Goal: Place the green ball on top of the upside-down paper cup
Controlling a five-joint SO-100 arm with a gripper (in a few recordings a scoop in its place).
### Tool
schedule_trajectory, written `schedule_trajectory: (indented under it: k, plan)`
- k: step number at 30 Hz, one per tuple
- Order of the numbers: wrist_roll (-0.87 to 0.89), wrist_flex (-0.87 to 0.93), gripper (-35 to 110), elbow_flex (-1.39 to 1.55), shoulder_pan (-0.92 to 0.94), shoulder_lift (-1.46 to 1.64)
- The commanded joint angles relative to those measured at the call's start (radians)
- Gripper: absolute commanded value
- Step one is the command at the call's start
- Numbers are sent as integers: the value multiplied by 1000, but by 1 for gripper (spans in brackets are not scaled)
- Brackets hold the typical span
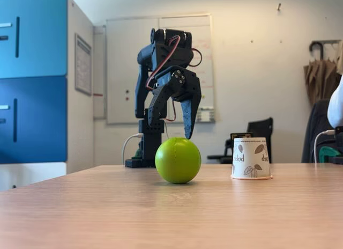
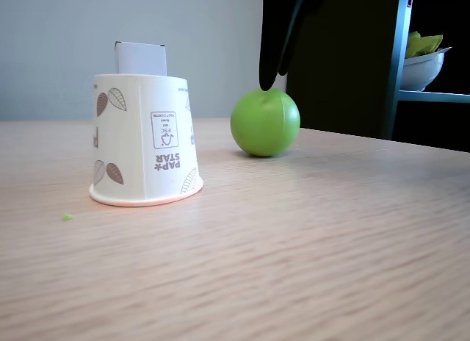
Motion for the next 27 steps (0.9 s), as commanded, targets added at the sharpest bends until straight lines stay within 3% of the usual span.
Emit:
schedule_trajectory:
  k: [1,27]
  plan:
    - [3,26,42,-75,-25,-15]
    - [44,-54,43,-152,-12,-244]
